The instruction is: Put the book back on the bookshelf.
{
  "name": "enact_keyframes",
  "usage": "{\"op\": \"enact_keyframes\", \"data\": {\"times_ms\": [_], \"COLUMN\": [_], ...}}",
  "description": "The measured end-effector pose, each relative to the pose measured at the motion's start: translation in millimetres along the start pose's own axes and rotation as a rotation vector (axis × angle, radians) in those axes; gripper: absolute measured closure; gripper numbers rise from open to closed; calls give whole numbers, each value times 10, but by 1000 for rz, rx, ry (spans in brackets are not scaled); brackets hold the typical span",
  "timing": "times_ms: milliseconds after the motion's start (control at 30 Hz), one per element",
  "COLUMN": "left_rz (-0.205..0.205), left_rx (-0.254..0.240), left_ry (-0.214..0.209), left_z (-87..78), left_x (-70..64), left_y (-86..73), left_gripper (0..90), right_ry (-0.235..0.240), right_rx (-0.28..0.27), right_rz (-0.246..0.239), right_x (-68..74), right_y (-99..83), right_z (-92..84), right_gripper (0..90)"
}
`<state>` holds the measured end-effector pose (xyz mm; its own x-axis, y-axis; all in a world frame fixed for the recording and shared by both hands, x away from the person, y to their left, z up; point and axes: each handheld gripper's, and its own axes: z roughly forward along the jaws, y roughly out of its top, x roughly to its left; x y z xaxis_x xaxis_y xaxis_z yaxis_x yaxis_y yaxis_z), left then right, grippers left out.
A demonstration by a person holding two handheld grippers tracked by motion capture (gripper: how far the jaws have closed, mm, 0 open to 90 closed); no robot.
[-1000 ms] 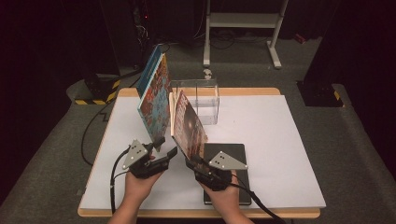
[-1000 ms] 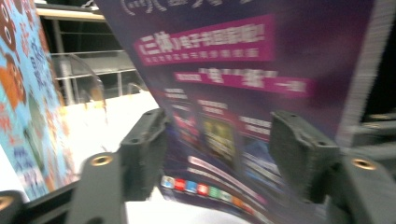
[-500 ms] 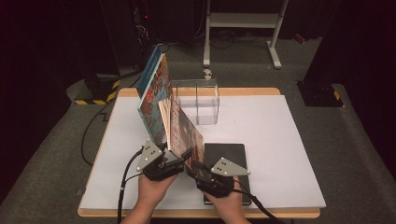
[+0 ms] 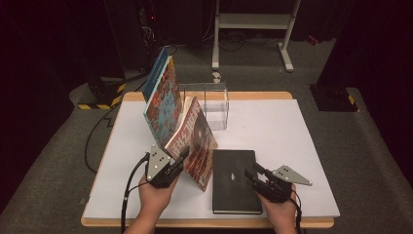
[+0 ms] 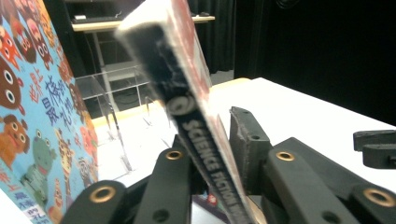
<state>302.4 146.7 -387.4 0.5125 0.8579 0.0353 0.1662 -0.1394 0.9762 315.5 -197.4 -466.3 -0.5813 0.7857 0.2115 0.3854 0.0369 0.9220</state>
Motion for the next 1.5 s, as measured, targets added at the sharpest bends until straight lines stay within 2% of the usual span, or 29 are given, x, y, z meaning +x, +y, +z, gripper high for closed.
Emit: {"op": "enact_keyframes", "data": {"times_ms": [33,100,167,200,233,267,300,333,400,567,700,867,933,967,1033,1167,1267,1367,1500], "left_rz": [8,57,86,99,140,163,167,156,108,42,30,29,48,43,15,0,5,-27,-46], "left_rx": [-5,-28,-39,-41,-46,-49,-51,-48,-51,-57,-47,-19,-21,-19,-20,-24,-22,-19,-27], "left_ry": [-3,5,3,16,43,57,63,62,39,9,-24,-23,-9,-10,-42,-45,-30,-26,5], "left_z": [-6,-34,-52,-52,-56,-65,-71,-74,-86,-127,-98,42,75,83,89,95,115,168,273], "left_x": [-9,-51,-58,-62,-67,-58,-27,11,90,224,267,266,244,249,274,285,262,286,359], "left_y": [3,20,48,55,63,73,83,83,62,-13,-3,78,99,112,125,128,152,210,313], "left_gripper": [784,794,821,835,836,836,836,836,836,826,764,703,737,756,799,827,833,836,837], "right_ry": [1,3,2,3,2,2,1,0,-4,-5,-4,4,5,6,5,5,7,10,17], "right_rx": [-3,-6,-11,-11,-12,-12,-12,-14,-15,-9,-3,3,2,1,-1,-7,-10,-12,-14], "right_rz": [13,22,24,27,30,34,37,39,44,53,58,59,59,59,63,68,69,68,68], "right_x": [-29,-58,-70,-77,-82,-87,-91,-98,-103,-113,-117,-102,-100,-103,-112,-134,-142,-144,-146], "right_y": [-5,-4,0,1,0,-2,-2,-2,-2,-13,-27,-38,-40,-39,-38,-35,-31,-26,-18], "right_z": [-7,-16,-23,-28,-30,-34,-36,-37,-40,-28,-16,-1,-3,-6,-19,-35,-40,-42,-41], "right_gripper": [561,561,561,562,562,563,563,563,563,563,563,561,560,559,560,559,560,559,560]}}
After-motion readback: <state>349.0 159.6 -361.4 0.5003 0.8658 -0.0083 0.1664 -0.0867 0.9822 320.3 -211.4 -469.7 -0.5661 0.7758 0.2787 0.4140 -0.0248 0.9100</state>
